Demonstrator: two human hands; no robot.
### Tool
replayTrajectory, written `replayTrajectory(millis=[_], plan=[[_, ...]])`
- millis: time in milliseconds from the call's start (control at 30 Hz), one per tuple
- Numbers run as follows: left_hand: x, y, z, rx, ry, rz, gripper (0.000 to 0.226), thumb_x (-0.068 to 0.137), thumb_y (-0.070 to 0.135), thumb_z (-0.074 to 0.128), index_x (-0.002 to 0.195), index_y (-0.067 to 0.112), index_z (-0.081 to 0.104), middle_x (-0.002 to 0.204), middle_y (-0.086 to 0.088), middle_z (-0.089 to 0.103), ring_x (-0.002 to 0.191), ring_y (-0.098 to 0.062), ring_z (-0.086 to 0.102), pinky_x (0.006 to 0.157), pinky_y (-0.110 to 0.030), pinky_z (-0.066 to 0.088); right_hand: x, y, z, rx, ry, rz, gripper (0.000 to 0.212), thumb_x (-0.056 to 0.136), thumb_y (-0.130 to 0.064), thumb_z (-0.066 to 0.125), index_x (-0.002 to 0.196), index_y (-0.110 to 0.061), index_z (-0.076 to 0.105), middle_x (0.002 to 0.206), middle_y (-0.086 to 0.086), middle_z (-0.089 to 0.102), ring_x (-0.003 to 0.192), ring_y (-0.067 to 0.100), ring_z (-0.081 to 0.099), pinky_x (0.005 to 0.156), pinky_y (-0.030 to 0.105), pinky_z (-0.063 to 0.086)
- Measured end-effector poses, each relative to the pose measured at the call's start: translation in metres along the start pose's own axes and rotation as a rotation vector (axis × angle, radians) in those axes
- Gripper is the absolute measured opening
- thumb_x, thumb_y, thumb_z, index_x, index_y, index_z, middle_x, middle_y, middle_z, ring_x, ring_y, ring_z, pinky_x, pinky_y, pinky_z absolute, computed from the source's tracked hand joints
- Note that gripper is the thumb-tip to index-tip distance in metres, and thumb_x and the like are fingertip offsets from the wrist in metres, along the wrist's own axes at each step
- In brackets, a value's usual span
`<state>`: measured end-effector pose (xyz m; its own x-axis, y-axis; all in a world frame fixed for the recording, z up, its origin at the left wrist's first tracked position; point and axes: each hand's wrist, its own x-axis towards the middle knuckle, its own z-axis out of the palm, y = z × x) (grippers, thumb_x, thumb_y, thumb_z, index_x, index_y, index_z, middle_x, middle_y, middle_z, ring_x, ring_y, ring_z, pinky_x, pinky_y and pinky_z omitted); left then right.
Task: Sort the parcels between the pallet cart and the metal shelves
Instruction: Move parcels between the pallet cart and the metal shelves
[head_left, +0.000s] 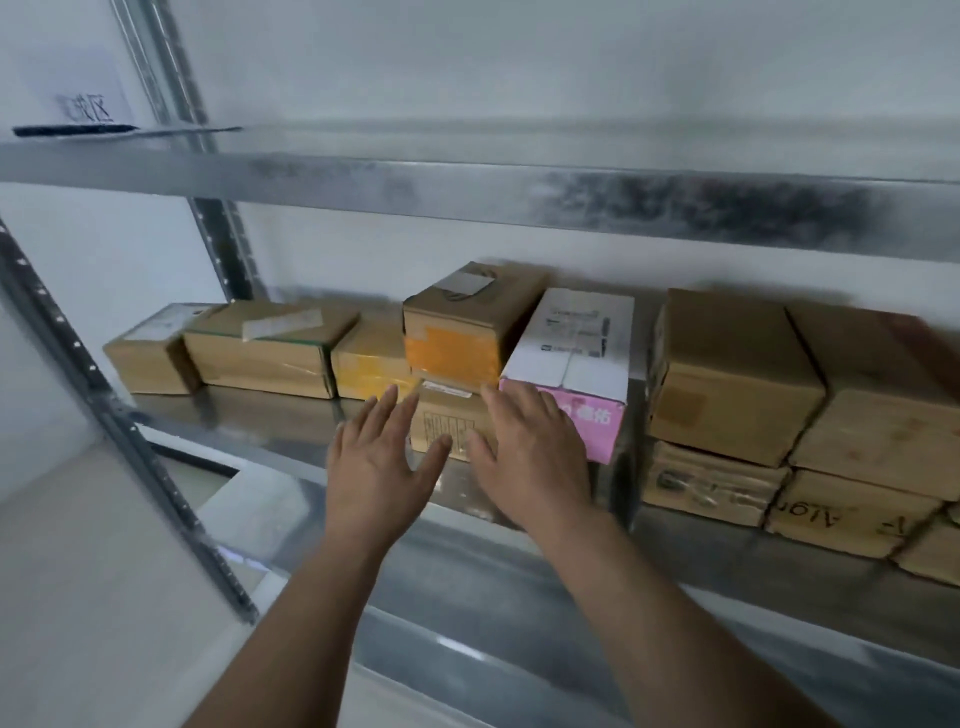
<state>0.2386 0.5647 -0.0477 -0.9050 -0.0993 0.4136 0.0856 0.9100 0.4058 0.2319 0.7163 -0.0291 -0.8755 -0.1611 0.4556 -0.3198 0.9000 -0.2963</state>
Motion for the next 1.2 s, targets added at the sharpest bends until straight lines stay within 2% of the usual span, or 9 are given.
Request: replayTrajectory(millis=[133, 400, 500, 567, 733, 833, 967, 1100, 1200], plan=[[0.041, -0.003, 0.006, 0.002, 0.019, 0.059, 0.062, 0.088, 0.052, 0.049, 0.142, 0.022, 0.04, 0.151, -0.001, 0.032, 0.14, -0.02, 0.024, 0.111, -0.04, 0.02, 0.041, 0.008, 0.002, -0.023, 0.017, 0.016, 0.047, 0.095, -0.042, 0.043, 0.136, -0.018, 0.042, 0.133, 0.003, 0.048, 0.12, 0.02, 0.042, 0.096, 0.036, 0.037], [0.103, -0.02, 0.019, -0.015, -0.005, 0.085, 0.064, 0.09, 0.055, 0.044, 0.145, 0.023, 0.034, 0.153, -0.001, 0.027, 0.141, -0.022, 0.022, 0.112, -0.04, 0.02, 0.102, 0.018, 0.013, -0.09, 0.01, 0.158, 0.045, 0.095, -0.045, 0.042, 0.126, -0.013, 0.053, 0.125, 0.007, 0.053, 0.115, 0.023, 0.046, 0.094, 0.038, 0.04], [0.123, -0.03, 0.022, -0.056, -0.011, 0.102, 0.065, 0.09, 0.055, 0.043, 0.144, 0.021, 0.035, 0.153, -0.002, 0.029, 0.14, -0.023, 0.025, 0.111, -0.04, 0.022, 0.119, 0.018, 0.02, -0.083, -0.007, 0.225, 0.035, 0.095, -0.044, 0.043, 0.105, -0.014, 0.057, 0.108, 0.008, 0.055, 0.103, 0.024, 0.049, 0.083, 0.038, 0.045], [0.141, -0.038, 0.025, -0.088, -0.033, 0.111, 0.067, 0.09, 0.057, 0.039, 0.145, 0.02, 0.034, 0.152, -0.003, 0.03, 0.14, -0.024, 0.026, 0.111, -0.041, 0.024, 0.13, 0.018, 0.027, -0.08, -0.001, 0.261, 0.028, 0.095, -0.042, 0.042, 0.092, -0.016, 0.052, 0.093, 0.005, 0.048, 0.091, 0.023, 0.049, 0.071, 0.034, 0.04], [0.186, -0.05, 0.029, -0.195, -0.12, 0.114, 0.068, 0.09, 0.059, 0.034, 0.145, 0.02, 0.031, 0.15, -0.007, 0.034, 0.136, -0.03, 0.031, 0.107, -0.044, 0.031, 0.155, 0.016, 0.042, -0.177, 0.1, 0.334, 0.036, 0.096, -0.04, 0.041, 0.101, -0.008, 0.057, 0.084, 0.004, 0.043, 0.076, 0.017, 0.041, 0.065, 0.03, 0.032], [0.207, -0.057, 0.033, -0.157, -0.22, 0.124, 0.066, 0.091, 0.059, 0.029, 0.146, 0.022, 0.027, 0.148, -0.008, 0.036, 0.132, -0.032, 0.037, 0.102, -0.046, 0.037, 0.162, 0.01, 0.05, -0.331, 0.156, 0.326, 0.035, 0.097, -0.037, 0.04, 0.095, -0.007, 0.059, 0.078, 0.008, 0.049, 0.068, 0.018, 0.042, 0.06, 0.029, 0.031], [0.228, -0.066, 0.038, -0.198, -0.381, 0.124, 0.063, 0.095, 0.058, 0.023, 0.145, 0.02, 0.029, 0.137, -0.015, 0.049, 0.121, -0.035, 0.048, 0.094, -0.041, 0.04, 0.168, -0.002, 0.057, -0.463, 0.129, 0.426, 0.033, 0.098, -0.036, 0.038, 0.083, -0.012, 0.056, 0.066, 0.002, 0.045, 0.06, 0.018, 0.046, 0.057, 0.029, 0.033], [0.233, -0.072, 0.038, -0.335, -0.361, 0.143, 0.045, 0.098, 0.048, 0.029, 0.127, 0.019, 0.049, 0.121, -0.013, 0.06, 0.108, -0.033, 0.055, 0.078, -0.031, 0.037, 0.171, -0.018, 0.061, -0.415, 0.061, 0.543, 0.021, 0.096, -0.028, 0.044, 0.091, -0.011, 0.054, 0.073, 0.004, 0.048, 0.067, 0.019, 0.047, 0.06, 0.031, 0.036], [0.234, -0.079, 0.034, -0.416, -0.37, 0.122, 0.039, 0.098, 0.04, 0.037, 0.128, 0.02, 0.05, 0.124, -0.011, 0.059, 0.11, -0.031, 0.054, 0.078, -0.029, 0.034, 0.171, -0.031, 0.063, -0.287, 0.046, 0.645, 0.018, 0.097, -0.025, 0.045, 0.102, -0.01, 0.054, 0.09, 0.008, 0.056, 0.076, 0.019, 0.051, 0.066, 0.03, 0.039]])
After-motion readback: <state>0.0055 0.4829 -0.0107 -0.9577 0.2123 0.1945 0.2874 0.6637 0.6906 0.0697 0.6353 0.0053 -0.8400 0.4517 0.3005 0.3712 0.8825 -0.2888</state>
